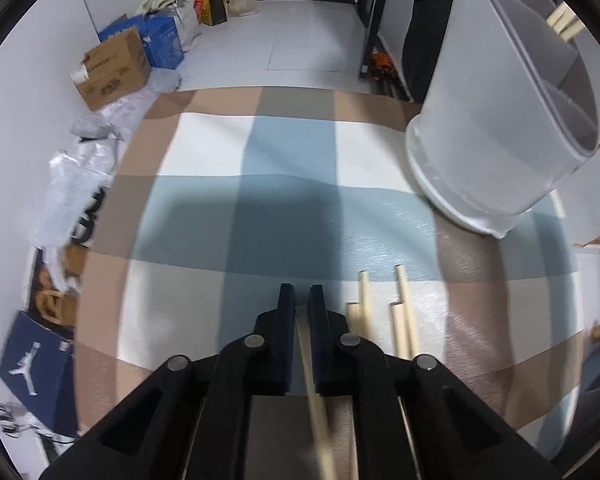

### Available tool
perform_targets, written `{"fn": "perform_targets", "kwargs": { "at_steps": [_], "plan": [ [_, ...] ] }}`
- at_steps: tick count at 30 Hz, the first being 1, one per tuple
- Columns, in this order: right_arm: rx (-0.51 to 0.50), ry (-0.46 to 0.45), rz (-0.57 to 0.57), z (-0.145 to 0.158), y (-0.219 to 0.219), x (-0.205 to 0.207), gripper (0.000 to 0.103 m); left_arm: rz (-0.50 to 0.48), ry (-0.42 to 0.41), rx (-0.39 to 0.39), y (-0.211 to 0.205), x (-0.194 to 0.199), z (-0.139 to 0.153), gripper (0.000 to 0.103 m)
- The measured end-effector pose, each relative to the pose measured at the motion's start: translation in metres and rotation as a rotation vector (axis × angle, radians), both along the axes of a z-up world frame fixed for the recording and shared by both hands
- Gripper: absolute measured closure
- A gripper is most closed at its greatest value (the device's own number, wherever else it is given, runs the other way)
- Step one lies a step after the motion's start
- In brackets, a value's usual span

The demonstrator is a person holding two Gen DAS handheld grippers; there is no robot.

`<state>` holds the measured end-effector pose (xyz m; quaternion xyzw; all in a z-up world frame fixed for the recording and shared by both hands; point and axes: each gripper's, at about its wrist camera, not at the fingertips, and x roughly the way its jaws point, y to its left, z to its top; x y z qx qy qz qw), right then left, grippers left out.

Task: Organize utensils
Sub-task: 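Lower the left gripper to the pile, close on a chopstick, lift it, then carry both chopsticks up over the white holder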

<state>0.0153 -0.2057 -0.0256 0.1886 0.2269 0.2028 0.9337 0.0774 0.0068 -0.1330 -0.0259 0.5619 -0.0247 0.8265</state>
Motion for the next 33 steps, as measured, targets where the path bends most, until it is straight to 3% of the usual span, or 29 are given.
{"fn": "perform_targets", "kwargs": {
  "at_steps": [4,12,20,27,33],
  "plan": [
    [-0.003,-0.003,-0.007,0.001,-0.001,-0.001,0.098,0.039,-0.030,-0.040,0.007,-0.004,0.004,0.100],
    [-0.025,-0.047,-0.052,0.007,-0.004,-0.010,0.098,0.030,-0.225,-0.056,0.006,-0.025,0.059,0.101],
    [-0.043,-0.057,-0.102,0.010,-0.003,-0.022,0.098,0.065,-0.346,-0.114,0.021,-0.041,0.094,0.101],
    [-0.058,-0.098,-0.107,0.026,0.002,-0.027,0.098,0.039,-0.445,-0.170,0.023,-0.046,0.125,0.101],
    [-0.060,-0.118,-0.115,0.040,0.003,-0.026,0.098,0.011,-0.480,-0.190,0.023,-0.045,0.142,0.101]
  ]
}}
